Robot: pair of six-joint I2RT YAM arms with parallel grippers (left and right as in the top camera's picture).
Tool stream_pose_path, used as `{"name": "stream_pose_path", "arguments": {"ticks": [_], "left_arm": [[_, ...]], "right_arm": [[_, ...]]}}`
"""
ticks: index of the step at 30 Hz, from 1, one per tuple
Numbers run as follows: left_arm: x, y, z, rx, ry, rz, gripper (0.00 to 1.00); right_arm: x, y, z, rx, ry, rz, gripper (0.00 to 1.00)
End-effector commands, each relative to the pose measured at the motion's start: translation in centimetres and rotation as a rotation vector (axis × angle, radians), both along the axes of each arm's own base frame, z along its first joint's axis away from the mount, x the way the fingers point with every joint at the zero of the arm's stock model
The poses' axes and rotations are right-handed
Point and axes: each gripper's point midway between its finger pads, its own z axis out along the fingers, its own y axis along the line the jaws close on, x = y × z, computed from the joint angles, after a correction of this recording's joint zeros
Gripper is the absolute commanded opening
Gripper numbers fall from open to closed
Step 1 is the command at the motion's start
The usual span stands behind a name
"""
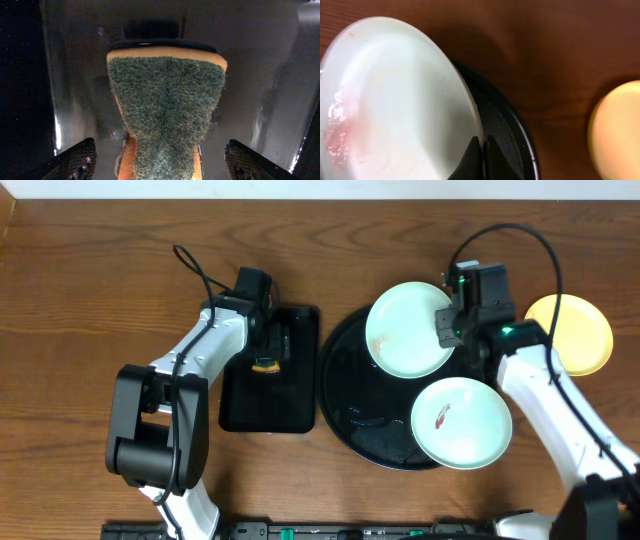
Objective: Clean dirty plates on tray and stack at the side
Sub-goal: 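Lift the cleaned green plate with the right gripper off the round tray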
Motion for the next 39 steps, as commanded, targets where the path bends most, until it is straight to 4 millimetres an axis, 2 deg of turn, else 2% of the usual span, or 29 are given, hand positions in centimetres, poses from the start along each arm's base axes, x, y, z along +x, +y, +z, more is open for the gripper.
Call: {"name": "stream_pose_path", "arguments": {"ticks": [1, 6, 10, 16, 20, 31, 39], "left_arm": [[-0.2, 0.3, -0.3, 0.014, 0.005, 0.002, 0.84], [-0.2, 0.3, -0.3, 0.014, 0.005, 0.002, 0.84], [-0.2, 0.3, -0.3, 0.015, 0.005, 0.002, 0.84], [-0.2, 0.3, -0.3, 0.015, 0.005, 0.002, 0.84], [-0.2, 0.3, -0.3, 0.014, 0.005, 0.002, 0.84], [-0.2, 0.3, -0.3, 0.015, 0.005, 0.002, 0.85], [-0.2, 0.3, -0.3, 0.015, 0.005, 0.002, 0.85]], "right_arm": [[-0.3, -0.4, 2.7, -0.216, -0.086, -0.022, 0.01], [-1.9, 1.0, 5.1, -0.478, -0.179, -0.052, 0.01], [-3.4, 2.9, 8.0, -0.639, -0.300, -0.078, 0.01], [-6.2, 5.8, 12.0, -0.801, -0.481, -0.116, 0.01], [-7.5, 7.1, 13.3, -0.823, -0.555, -0.133, 0.01], [-7.6, 7.5, 13.1, -0.742, -0.588, -0.164, 0.01], [-6.6, 8.3, 10.7, -0.572, -0.523, -0.126, 0.01]]}}
